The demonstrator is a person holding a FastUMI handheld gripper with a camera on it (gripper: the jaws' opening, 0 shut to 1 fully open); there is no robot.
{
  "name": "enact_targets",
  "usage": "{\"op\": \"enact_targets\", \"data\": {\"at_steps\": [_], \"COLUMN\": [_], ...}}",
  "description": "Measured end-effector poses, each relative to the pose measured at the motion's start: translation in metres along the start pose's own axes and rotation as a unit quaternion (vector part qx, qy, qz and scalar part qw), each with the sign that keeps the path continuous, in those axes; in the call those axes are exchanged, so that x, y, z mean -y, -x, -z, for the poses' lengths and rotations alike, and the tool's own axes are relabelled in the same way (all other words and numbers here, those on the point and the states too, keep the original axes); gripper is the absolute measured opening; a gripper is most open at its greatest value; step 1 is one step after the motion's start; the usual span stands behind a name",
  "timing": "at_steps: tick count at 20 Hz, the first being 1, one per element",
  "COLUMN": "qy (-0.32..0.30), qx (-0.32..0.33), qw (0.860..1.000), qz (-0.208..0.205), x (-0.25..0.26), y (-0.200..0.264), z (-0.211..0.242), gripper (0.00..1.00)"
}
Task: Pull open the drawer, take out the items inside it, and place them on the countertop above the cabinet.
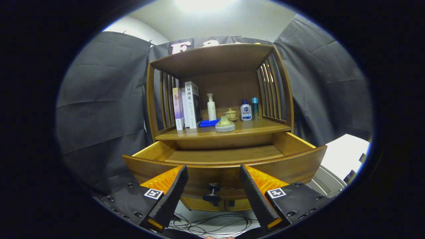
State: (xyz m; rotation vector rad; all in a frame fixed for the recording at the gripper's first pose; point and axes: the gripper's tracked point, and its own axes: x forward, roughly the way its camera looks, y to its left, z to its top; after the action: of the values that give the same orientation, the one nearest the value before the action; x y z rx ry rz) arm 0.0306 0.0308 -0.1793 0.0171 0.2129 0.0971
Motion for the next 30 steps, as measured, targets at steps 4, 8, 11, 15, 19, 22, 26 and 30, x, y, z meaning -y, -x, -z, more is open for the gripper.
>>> {"op": "enact_targets", "data": {"at_steps": [4,8,11,15,19,22,26,30], "qy": [0.005,0.02,0.013,-0.013,-0.063,-0.04,0.002,0.018], "qx": [-0.018,-0.029,-0.036,-0.063,-0.069,-0.069,-0.068,-0.068], "qw": [1.0,0.999,0.999,0.997,0.994,0.995,0.996,0.996], "qz": [0.007,0.014,0.021,0.035,0.048,0.055,0.066,0.063], "x": [-0.001,0.001,0.003,0.009,0.013,0.013,0.014,0.018], "y": [-0.008,-0.016,-0.022,-0.035,-0.044,-0.044,-0.05,-0.061], "z": [0.026,0.04,0.049,0.068,0.074,0.078,0.078,0.076], "gripper": [0.98,0.98,0.98,0.98,0.95,0.95,0.97,0.97]}}
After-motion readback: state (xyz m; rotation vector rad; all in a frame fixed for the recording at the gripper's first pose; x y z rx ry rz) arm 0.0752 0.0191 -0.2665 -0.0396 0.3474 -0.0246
